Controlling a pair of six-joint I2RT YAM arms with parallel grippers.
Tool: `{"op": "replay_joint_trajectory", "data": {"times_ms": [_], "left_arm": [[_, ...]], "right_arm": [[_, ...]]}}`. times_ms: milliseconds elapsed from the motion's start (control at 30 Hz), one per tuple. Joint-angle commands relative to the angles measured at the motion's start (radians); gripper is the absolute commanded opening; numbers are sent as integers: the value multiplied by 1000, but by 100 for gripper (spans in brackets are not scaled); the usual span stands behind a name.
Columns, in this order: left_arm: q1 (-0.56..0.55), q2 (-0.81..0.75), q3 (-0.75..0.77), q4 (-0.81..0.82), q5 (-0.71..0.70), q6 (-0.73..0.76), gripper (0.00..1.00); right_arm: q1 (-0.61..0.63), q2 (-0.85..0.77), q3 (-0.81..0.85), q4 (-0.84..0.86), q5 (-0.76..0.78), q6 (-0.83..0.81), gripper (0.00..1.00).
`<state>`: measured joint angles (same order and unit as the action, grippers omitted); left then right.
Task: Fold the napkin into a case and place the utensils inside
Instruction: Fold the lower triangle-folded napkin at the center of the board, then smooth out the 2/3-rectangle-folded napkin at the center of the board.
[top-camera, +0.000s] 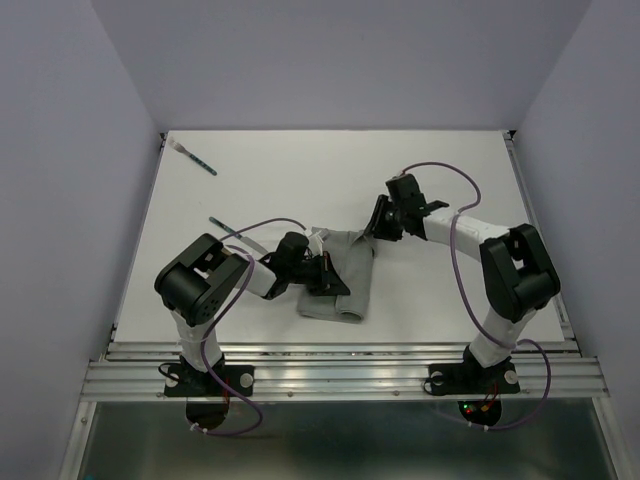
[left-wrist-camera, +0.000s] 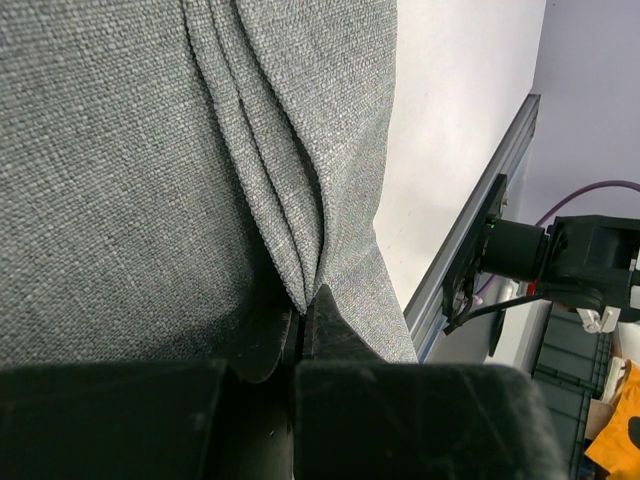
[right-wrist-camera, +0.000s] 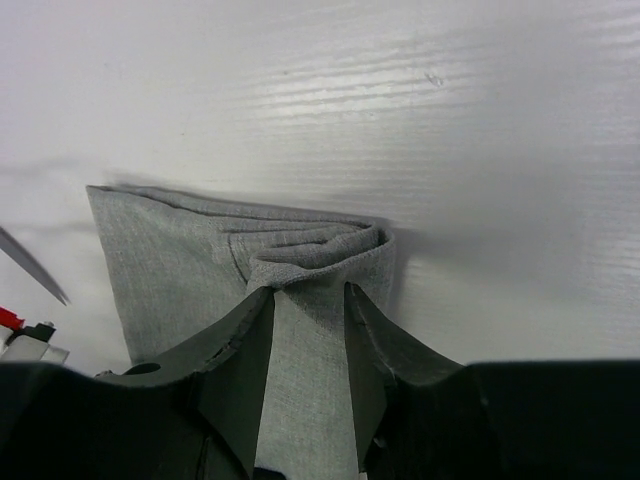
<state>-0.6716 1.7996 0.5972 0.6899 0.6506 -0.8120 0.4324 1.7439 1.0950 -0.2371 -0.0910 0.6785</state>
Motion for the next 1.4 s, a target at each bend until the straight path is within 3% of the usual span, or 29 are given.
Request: {"op": "replay_joint_trajectory", "data": {"times_ms": [0,300,933,1167,1367], "left_arm": [[3,12,27,-1,9,28,0],[4,23,30,-1,12,33,0],[4,47,41,-1,17,39,0],[3,-37,12,-18,4,36,0],[3,-173,-4,-165,-60,69,25]], "right_arm": [[0,23,55,61,-41,6,38],[0,72,101,62,-81,9,32],[48,183,172,65,-101,7,31],[57,241,171,50,-58,10,31],[57,282,149,36,-6,4,31]]}}
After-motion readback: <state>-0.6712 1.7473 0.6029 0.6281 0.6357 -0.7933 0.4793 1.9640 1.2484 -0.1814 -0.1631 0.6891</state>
